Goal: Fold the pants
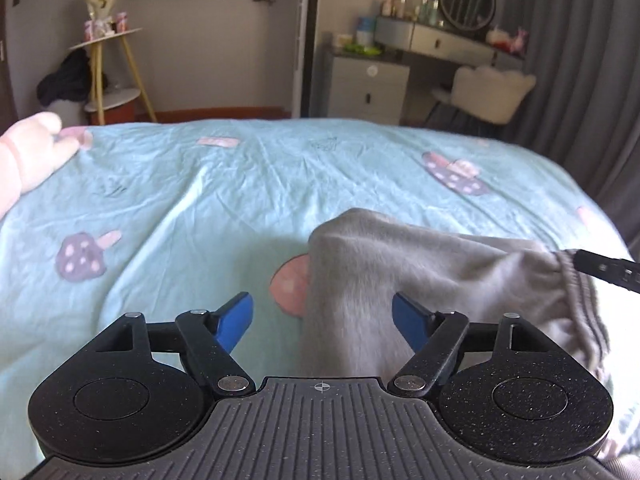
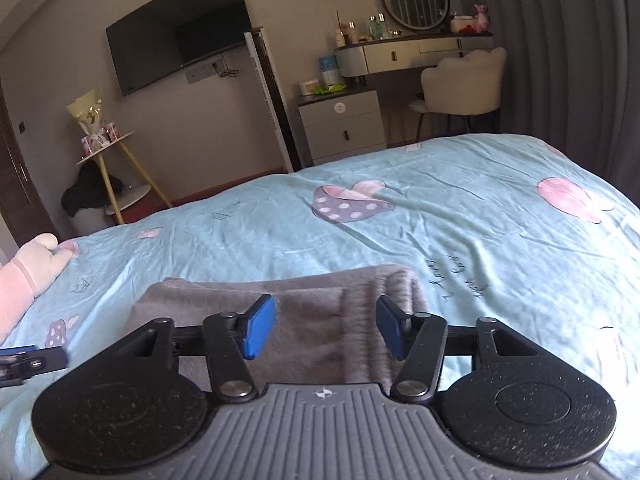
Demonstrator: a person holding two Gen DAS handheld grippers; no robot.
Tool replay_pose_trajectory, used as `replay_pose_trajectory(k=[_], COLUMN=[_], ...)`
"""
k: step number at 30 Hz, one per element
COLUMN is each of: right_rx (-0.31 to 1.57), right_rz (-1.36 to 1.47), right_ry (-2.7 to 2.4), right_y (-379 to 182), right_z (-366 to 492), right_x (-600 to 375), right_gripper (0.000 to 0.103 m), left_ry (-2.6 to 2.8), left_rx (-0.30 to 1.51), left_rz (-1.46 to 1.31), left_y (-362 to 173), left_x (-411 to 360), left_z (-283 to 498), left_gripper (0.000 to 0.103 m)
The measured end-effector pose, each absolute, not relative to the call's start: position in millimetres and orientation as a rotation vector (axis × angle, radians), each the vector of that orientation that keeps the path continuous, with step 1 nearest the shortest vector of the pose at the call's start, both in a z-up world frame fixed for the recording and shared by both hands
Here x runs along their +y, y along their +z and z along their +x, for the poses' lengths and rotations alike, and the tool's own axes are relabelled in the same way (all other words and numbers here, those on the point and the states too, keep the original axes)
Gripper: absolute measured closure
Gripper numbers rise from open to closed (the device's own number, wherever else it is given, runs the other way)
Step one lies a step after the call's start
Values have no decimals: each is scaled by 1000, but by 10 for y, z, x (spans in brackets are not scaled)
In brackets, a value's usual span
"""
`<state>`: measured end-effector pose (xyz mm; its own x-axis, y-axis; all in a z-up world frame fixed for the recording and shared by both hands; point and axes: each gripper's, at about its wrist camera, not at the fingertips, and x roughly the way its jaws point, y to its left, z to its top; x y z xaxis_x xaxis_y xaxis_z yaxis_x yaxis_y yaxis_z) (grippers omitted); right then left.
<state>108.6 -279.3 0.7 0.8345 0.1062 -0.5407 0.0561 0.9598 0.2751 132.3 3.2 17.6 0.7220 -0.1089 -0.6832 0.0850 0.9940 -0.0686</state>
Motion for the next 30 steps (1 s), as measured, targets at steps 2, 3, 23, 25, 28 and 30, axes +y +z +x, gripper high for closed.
replay_pose_trajectory(k=[2,3,23,25,28,30], right_rx=[598,600,701,718,752,750], right_rz=[294,283,729,829,945,1025], right_ry=[42,40,39,37,21,24], right_y=[-24,-33,-375,-477,-629,-748], right_z=[1178,1218,219,204,237,289], right_x=[-2763,-2744,-3371,-3395,-3410,-3395], right_gripper=[66,69,62,61,59,60], left_ry=[-121,-118,-138,-132,-139,-138], left_rx=[764,767,900,886,888,881], left_rz=[-18,-9,-73,-55,-86,-132], left_y=[141,115,-305,-301,-345,-378], left_x=[-76,-140,-245,-247,-227,-182], left_z=[1485,1553,1515,1192,824,664], left_gripper=[23,23,19,19,19,19])
